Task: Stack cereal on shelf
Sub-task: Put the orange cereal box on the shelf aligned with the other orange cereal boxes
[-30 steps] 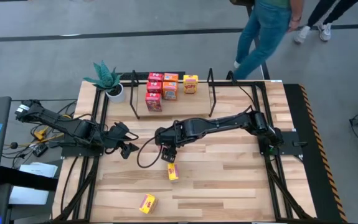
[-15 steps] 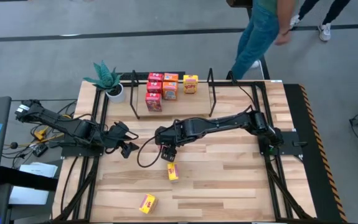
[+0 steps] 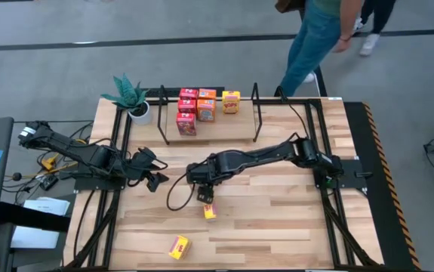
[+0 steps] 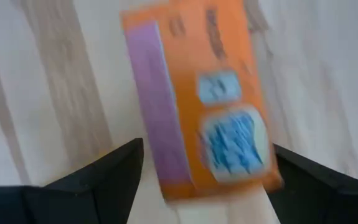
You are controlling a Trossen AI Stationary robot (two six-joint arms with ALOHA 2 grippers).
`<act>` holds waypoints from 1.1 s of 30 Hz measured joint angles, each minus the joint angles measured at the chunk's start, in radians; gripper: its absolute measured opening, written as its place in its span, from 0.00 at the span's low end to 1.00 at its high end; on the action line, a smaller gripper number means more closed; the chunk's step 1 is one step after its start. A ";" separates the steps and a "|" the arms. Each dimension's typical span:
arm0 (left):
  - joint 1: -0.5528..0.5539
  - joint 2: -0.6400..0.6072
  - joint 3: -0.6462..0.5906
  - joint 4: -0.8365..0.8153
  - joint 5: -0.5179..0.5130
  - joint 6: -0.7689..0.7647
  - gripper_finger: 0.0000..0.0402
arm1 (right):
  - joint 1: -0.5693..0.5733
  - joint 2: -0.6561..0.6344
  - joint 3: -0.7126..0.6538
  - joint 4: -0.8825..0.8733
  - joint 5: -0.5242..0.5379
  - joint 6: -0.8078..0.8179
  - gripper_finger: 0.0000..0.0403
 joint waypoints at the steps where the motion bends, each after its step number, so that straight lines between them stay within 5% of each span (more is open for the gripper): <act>1: 0.000 0.000 0.000 0.000 -0.004 0.000 0.88 | -0.001 -0.008 0.000 -0.009 0.003 -0.003 0.81; 33: 0.000 0.000 0.000 0.000 -0.023 -0.011 0.88 | -0.024 -0.021 0.084 0.001 -0.030 -0.325 0.80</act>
